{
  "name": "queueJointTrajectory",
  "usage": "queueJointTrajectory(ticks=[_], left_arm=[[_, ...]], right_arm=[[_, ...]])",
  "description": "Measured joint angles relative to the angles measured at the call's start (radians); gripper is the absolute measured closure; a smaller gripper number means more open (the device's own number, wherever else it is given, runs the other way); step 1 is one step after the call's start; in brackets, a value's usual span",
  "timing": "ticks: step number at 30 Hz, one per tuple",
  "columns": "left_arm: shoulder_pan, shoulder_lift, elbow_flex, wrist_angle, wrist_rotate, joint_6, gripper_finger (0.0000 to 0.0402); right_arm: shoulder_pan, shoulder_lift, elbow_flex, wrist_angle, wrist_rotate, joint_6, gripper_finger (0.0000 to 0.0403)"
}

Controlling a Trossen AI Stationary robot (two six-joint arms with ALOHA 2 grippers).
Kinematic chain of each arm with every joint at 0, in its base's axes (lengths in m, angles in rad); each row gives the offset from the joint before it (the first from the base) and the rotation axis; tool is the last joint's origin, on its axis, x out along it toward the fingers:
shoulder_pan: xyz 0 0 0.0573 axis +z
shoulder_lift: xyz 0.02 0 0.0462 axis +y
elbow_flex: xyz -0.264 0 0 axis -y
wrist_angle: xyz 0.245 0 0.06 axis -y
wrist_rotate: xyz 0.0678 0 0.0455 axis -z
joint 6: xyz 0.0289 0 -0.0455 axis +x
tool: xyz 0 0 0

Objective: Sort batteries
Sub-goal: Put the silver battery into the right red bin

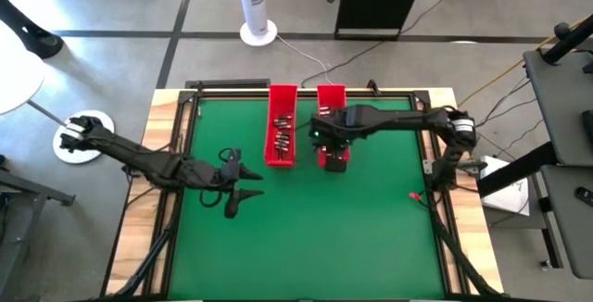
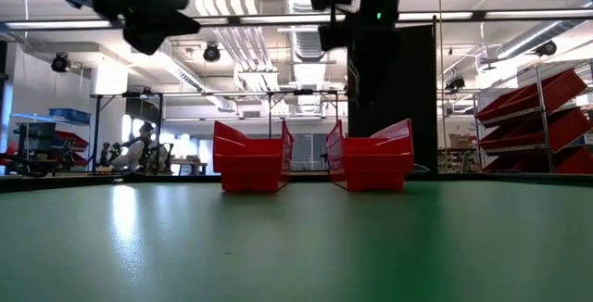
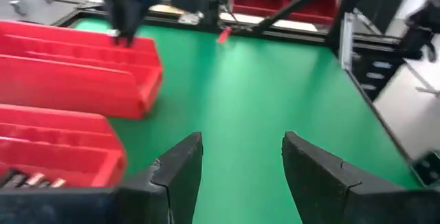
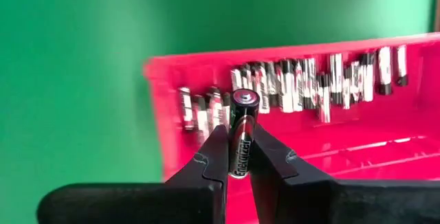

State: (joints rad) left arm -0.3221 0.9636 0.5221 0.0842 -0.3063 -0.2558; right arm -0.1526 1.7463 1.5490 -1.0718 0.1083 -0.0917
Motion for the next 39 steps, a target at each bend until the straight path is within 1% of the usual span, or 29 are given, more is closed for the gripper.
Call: queueJointTrajectory(ticks=[1,4,8,13,19,21,25,28,30,33,36,39], left_arm=[[-0.020,-0.005,-0.008,0.002,-0.007,0.000,0.0222],[-0.072,-0.016,-0.021,0.003,-0.075,0.009,0.0222],[-0.098,-0.040,-0.018,-0.012,-0.122,0.014,0.0222],[-0.098,-0.055,-0.013,-0.020,-0.124,0.015,0.0222],[-0.098,-0.055,-0.014,-0.029,-0.124,0.011,0.0222],[-0.100,-0.056,-0.014,-0.028,-0.125,0.011,0.0222],[-0.100,-0.071,-0.014,-0.033,-0.169,-0.014,0.0222],[-0.100,-0.106,-0.014,-0.068,-0.267,-0.048,0.0222],[-0.099,-0.134,-0.012,-0.121,-0.341,-0.072,0.0222],[-0.089,-0.173,0.005,-0.235,-0.462,-0.140,0.0222],[-0.050,-0.197,0.041,-0.375,-0.489,-0.246,0.0222],[0.021,-0.201,0.078,-0.536,-0.489,-0.408,0.0222]], right_arm=[[-0.019,0.013,-0.001,0.000,-0.010,-0.012,0.0378],[-0.068,0.060,-0.003,0.004,-0.012,-0.060,0.0378],[-0.106,0.119,-0.003,0.021,-0.033,-0.108,0.0378],[-0.135,0.196,-0.005,0.029,-0.038,-0.153,0.0378],[-0.164,0.241,-0.005,0.036,-0.029,-0.152,0.0377],[-0.170,0.249,-0.005,0.040,-0.026,-0.141,0.0359],[-0.175,0.265,-0.005,0.069,-0.003,-0.149,0.0288],[-0.176,0.264,-0.004,0.088,-0.003,-0.163,0.0240],[-0.171,0.250,-0.003,0.093,-0.002,-0.170,0.0216],[-0.154,0.196,-0.003,0.089,0.004,-0.171,0.0193],[-0.125,0.108,-0.003,0.082,0.036,-0.163,0.0180],[-0.078,0.009,-0.003,0.086,0.078,-0.150,0.0173]])
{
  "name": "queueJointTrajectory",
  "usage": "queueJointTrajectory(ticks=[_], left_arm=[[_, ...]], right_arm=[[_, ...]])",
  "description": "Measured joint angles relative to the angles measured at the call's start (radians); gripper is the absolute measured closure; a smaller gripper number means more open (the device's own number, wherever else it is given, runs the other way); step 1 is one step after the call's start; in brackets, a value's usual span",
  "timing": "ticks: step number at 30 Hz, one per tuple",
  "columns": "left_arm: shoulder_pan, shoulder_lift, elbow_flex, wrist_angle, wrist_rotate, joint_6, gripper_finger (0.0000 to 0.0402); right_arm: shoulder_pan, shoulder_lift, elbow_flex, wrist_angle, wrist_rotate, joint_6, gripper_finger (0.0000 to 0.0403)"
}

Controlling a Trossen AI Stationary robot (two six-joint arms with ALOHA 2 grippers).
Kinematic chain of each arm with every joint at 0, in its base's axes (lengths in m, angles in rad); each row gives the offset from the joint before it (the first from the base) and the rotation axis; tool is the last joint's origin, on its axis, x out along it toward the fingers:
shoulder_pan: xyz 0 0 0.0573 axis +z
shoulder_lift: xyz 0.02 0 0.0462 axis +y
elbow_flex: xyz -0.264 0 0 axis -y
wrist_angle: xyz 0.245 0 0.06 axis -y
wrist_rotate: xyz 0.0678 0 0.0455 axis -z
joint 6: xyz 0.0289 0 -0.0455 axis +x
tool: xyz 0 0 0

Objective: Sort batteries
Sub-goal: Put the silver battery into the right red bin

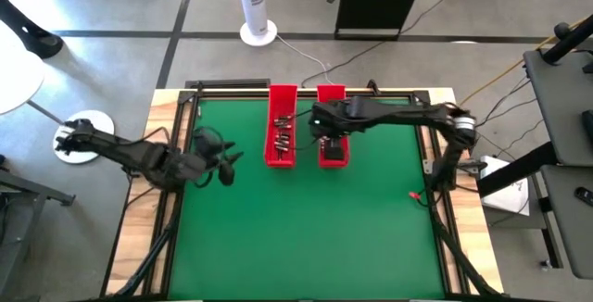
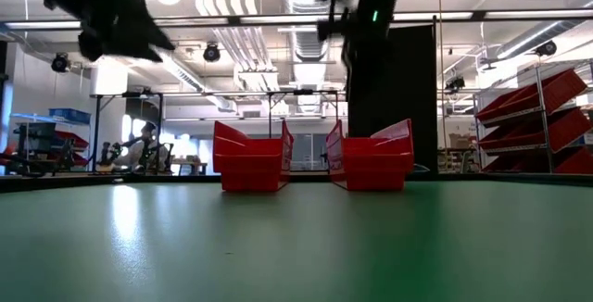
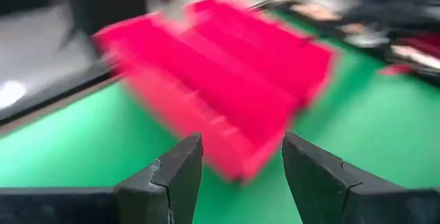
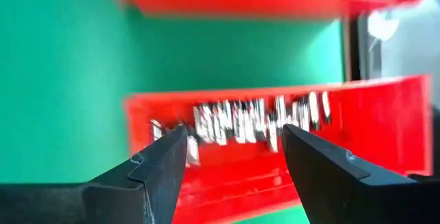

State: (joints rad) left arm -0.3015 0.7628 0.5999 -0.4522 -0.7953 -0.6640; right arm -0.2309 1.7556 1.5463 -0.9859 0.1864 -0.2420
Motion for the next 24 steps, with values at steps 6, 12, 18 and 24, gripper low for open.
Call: queueJointTrajectory(ticks=[6,12,18,24], left_arm=[[0.269,0.029,0.044,-0.327,0.006,-0.350,0.0222],[0.589,0.100,0.010,-0.347,0.197,-0.377,0.0222],[0.807,0.212,0.040,-0.304,0.304,-0.253,0.0222],[1.000,0.393,0.198,-0.307,0.604,-0.095,0.0226]], right_arm=[[0.123,-0.180,-0.001,0.057,-0.001,0.087,0.0174],[0.273,-0.282,-0.003,0.094,-0.002,0.170,0.0179],[0.434,-0.320,-0.009,0.110,0.002,0.148,0.0177],[0.547,-0.336,-0.022,0.101,0.077,0.124,0.0175]])
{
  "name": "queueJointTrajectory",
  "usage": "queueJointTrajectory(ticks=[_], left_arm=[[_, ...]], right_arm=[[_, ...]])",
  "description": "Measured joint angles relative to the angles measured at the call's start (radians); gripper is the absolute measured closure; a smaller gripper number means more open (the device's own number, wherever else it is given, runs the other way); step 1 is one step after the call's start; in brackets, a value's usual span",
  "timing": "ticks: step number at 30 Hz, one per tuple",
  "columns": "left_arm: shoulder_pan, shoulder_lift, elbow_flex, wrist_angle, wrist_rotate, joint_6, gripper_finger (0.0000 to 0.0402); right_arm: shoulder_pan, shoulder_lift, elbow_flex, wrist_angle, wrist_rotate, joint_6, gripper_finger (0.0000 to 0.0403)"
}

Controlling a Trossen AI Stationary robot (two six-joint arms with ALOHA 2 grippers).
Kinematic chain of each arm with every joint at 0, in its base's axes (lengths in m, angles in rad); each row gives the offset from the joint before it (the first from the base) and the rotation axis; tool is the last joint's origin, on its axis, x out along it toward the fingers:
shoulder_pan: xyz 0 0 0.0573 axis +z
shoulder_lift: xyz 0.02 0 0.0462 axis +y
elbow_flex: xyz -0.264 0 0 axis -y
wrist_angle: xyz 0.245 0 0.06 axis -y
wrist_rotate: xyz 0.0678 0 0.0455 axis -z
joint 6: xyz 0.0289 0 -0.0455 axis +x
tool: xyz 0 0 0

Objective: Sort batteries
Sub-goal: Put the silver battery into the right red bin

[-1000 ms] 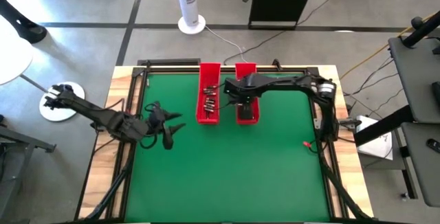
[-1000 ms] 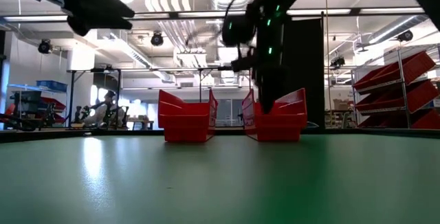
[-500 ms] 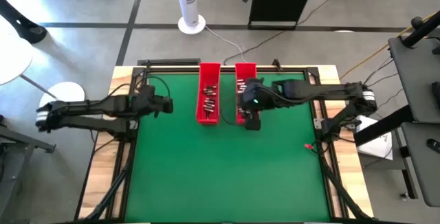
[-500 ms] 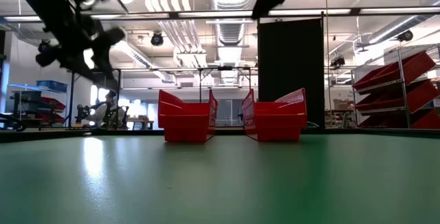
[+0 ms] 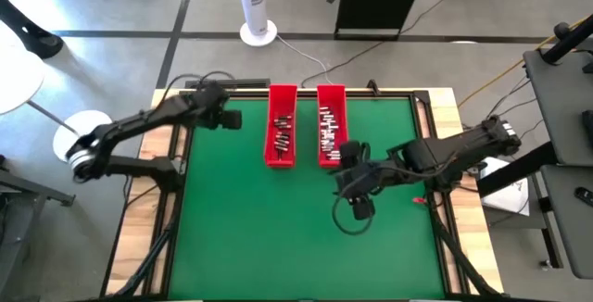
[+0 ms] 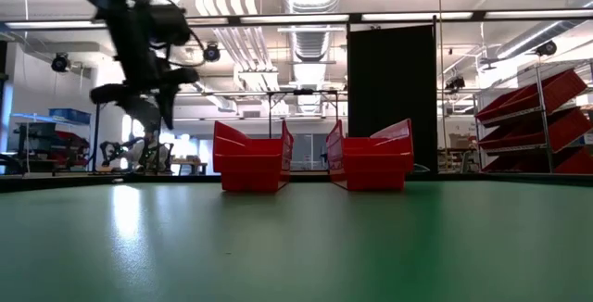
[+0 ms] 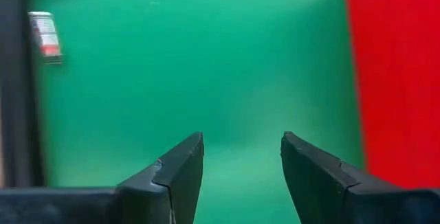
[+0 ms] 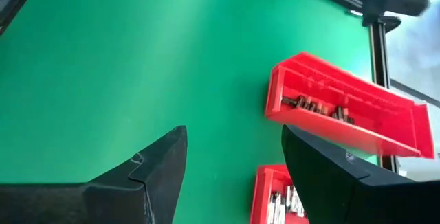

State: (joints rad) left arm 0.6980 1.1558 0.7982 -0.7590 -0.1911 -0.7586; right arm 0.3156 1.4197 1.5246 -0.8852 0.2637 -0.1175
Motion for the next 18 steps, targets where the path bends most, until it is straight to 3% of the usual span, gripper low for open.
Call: queueJointTrajectory(ticks=[3,10,18], left_arm=[[0.059,0.126,0.123,-0.065,0.086,0.081,0.0236],[0.232,0.482,0.435,-0.388,0.088,0.255,0.0247],[0.412,0.743,0.542,-0.529,0.109,0.350,0.0241]], right_arm=[[0.021,-0.012,-0.025,-0.001,0.015,0.009,0.0172],[0.029,-0.094,-0.177,-0.022,0.082,0.131,0.0172],[0.078,-0.239,-0.381,-0.018,0.118,0.359,0.0159]])
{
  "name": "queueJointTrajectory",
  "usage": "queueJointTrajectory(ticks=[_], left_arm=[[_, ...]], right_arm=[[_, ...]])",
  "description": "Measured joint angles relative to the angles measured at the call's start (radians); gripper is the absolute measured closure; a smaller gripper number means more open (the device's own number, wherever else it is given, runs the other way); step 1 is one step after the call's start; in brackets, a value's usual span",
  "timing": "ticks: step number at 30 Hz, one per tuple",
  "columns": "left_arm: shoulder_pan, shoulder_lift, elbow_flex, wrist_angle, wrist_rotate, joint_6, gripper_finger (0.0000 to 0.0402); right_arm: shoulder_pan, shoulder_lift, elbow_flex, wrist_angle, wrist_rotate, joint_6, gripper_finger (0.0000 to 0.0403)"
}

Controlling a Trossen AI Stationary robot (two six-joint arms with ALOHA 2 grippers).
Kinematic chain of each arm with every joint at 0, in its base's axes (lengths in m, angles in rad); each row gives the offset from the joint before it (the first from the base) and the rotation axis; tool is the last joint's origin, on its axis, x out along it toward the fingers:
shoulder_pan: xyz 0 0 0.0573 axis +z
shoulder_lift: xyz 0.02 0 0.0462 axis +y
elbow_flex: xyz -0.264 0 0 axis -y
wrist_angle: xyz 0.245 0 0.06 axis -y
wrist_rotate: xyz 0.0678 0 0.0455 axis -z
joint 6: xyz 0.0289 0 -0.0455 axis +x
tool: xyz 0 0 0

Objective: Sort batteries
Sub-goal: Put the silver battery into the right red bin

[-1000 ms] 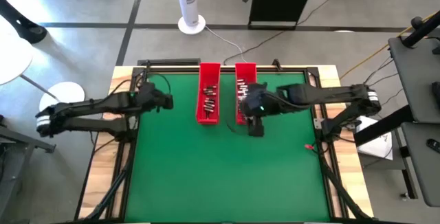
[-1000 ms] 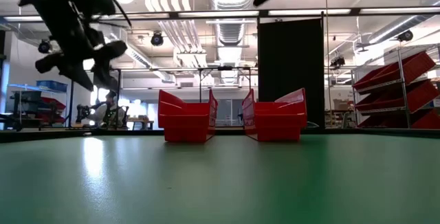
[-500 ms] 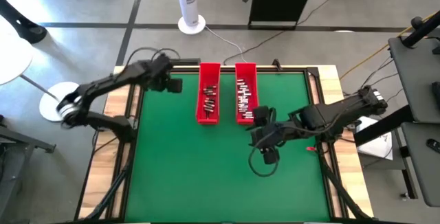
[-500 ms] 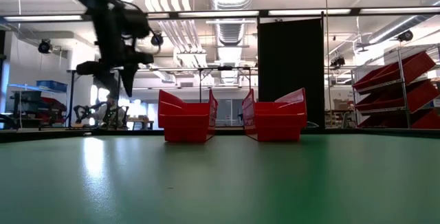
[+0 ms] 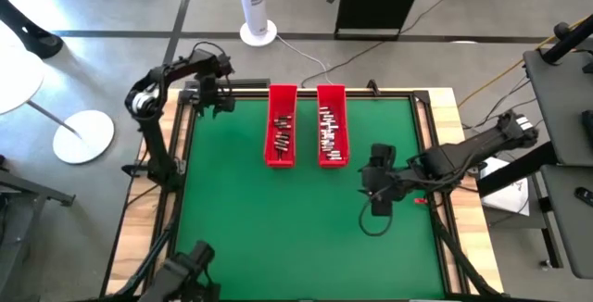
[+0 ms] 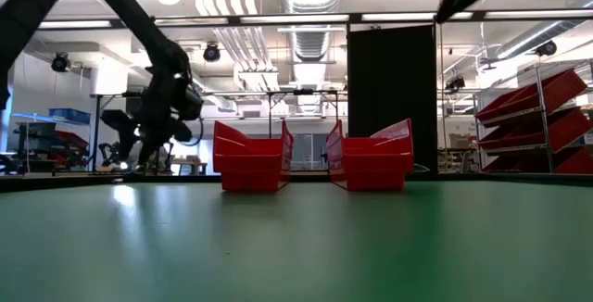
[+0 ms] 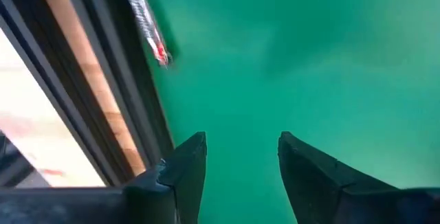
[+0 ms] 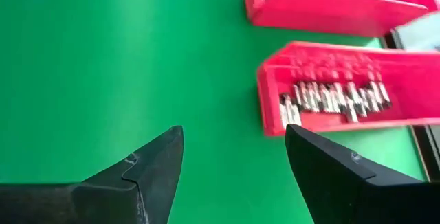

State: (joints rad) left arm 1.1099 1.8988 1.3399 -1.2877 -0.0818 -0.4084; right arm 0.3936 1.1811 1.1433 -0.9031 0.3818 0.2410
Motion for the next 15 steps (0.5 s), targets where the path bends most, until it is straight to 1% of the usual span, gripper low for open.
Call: queueJointTrajectory(ticks=[2,5,8,11,15], left_arm=[[0.009,0.031,0.048,0.009,0.013,0.015,0.0235],[0.029,0.055,0.103,-0.004,0.030,0.000,0.0222],[0.069,0.079,0.162,-0.017,0.025,-0.027,0.0212],[0.089,0.125,0.207,-0.047,0.062,-0.038,0.0207],[0.091,0.200,0.258,-0.108,0.076,0.026,0.0206]], right_arm=[[0.022,-0.030,-0.044,0.002,0.042,0.035,0.0155],[0.038,-0.066,-0.093,0.004,0.089,0.080,0.0150],[0.042,-0.087,-0.133,0.028,0.099,0.109,0.0146],[0.048,-0.102,-0.166,0.068,0.101,0.131,0.0145],[0.062,-0.106,-0.203,0.103,0.122,0.135,0.0149]])
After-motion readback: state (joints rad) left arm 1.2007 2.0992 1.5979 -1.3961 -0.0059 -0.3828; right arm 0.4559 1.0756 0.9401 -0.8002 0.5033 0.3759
